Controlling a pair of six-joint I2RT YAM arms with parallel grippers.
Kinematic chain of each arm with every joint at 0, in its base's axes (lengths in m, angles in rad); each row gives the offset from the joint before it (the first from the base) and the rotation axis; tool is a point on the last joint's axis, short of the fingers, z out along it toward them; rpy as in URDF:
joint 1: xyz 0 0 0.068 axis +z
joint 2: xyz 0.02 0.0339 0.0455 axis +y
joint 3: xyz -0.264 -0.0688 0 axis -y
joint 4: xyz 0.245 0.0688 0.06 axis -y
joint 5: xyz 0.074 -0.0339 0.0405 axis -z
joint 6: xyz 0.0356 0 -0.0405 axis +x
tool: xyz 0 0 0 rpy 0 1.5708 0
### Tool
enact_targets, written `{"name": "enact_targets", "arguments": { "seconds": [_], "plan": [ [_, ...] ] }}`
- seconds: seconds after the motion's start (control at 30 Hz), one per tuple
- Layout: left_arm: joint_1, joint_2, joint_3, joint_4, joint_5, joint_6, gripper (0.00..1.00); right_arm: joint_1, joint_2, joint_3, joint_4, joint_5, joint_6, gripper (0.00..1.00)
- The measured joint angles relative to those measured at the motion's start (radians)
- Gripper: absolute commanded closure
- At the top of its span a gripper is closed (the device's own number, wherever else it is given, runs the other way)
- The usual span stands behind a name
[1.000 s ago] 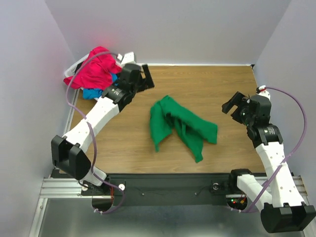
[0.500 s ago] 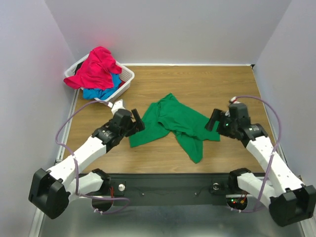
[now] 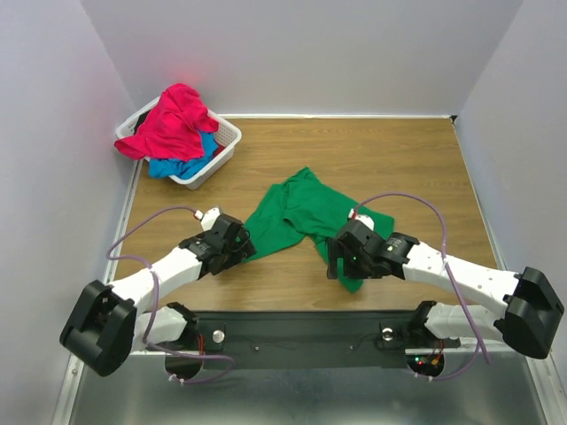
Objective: Fold and stack the t-shirts
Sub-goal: Move the tshirt to the center of the board, then flatten the tshirt out
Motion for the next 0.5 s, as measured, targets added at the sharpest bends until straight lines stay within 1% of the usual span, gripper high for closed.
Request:
{"name": "enact_targets", "arguments": {
  "seconds": [0.03,0.13,0.17,0.23,0.27,0.33,0.37,0.4,0.43,0.5],
  "plan": [
    [0.000,0.018,0.000,0.006,-0.005,0.000,0.17,0.006,-0.002,-0.016,0.003,0.000,0.011,0.00],
    [0.000,0.068,0.014,0.049,-0.010,0.003,0.31,0.016,-0.002,-0.048,0.003,-0.002,0.034,0.00],
    [0.000,0.079,0.020,0.057,-0.010,0.002,0.40,0.019,-0.002,-0.060,0.004,-0.002,0.044,0.00],
    [0.000,0.096,0.024,0.074,-0.010,0.000,0.46,0.020,-0.003,-0.072,0.003,-0.003,0.054,0.00],
    [0.000,0.099,0.024,0.079,-0.010,0.004,0.55,0.020,-0.002,-0.075,0.003,-0.003,0.060,0.00],
    [0.000,0.109,0.022,0.091,-0.003,0.006,0.65,0.020,-0.002,-0.078,0.003,-0.002,0.067,0.00],
    [0.000,0.112,0.018,0.107,0.005,0.006,0.75,0.020,-0.002,-0.078,0.004,-0.002,0.072,0.00],
    [0.000,0.114,0.012,0.123,0.016,0.011,0.81,0.020,-0.002,-0.078,0.005,-0.001,0.076,0.00],
    [0.000,0.118,0.008,0.134,0.024,0.008,1.00,0.020,-0.002,-0.078,0.004,-0.001,0.081,0.00],
    [0.000,0.135,0.002,0.162,0.040,0.013,1.00,0.020,-0.002,-0.078,0.005,-0.001,0.089,0.00]
  ]
}}
